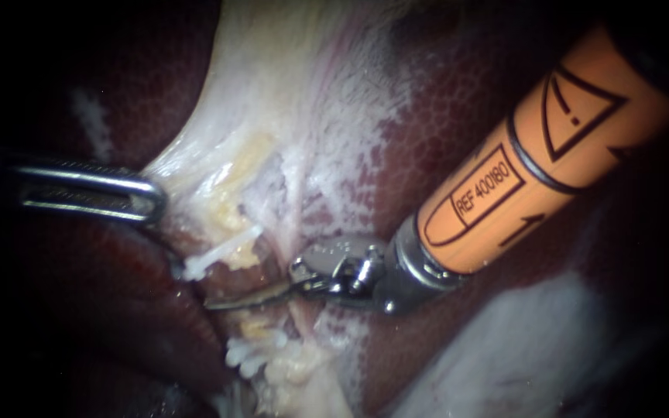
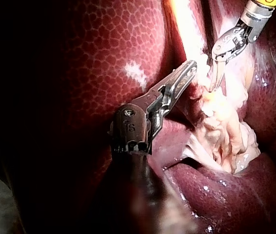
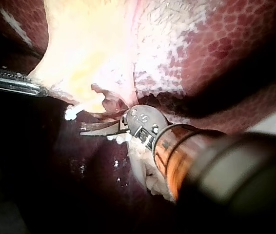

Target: Go back from the cut left tube

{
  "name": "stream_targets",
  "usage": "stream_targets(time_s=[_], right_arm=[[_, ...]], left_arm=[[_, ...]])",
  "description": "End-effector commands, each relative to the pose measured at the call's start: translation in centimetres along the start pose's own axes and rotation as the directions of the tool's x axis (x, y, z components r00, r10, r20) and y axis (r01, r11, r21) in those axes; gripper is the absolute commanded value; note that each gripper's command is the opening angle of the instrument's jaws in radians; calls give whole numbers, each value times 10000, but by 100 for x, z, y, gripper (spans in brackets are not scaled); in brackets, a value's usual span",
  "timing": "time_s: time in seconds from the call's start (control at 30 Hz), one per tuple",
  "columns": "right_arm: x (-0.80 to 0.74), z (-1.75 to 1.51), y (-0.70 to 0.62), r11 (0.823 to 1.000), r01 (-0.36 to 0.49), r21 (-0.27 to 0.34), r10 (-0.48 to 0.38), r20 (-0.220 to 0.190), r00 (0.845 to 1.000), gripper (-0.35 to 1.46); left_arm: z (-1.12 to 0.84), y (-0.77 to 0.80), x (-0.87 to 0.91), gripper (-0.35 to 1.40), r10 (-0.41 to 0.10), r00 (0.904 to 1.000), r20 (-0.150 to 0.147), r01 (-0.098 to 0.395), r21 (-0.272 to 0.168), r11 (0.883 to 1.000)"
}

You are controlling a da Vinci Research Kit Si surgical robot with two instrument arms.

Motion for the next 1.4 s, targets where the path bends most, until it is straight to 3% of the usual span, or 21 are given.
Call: stream_targets(time_s=[0.03, 0.33, 0.87, 1.2, 1.3, 1.4], right_arm=[[0, -1, 0, 10000, 11, -16, -11, 3, 10000, 37], [1, -1, 0, 9997, 23, -246, -28, -187, 9998, 86], [-9, -16, -6, 9998, 50, -196, -53, -146, 9999, 78], [-17, -65, -19, 9979, -61, -642, 35, -414, 9991, 81], [-16, -84, -24, 9958, 228, -888, -275, -523, 9983, 84], [-14, -102, -28, 9874, 863, -1324, -952, -625, 9935, 99]], left_arm=[[0, 0, 0, -35, -1, 10000, 0, 1, 1, 10000], [0, 0, 0, -35, -1, 10000, 0, 1, 1, 10000], [0, 1, 1, -35, 6, 10000, 0, -6, 0, 10000], [4, 3, 4, -35, 23, 10000, 5, -23, -20, 10000], [5, 3, 5, -35, 31, 10000, 6, -31, -26, 10000], [5, 4, 6, -35, 33, 10000, 6, -33, -26, 10000]])
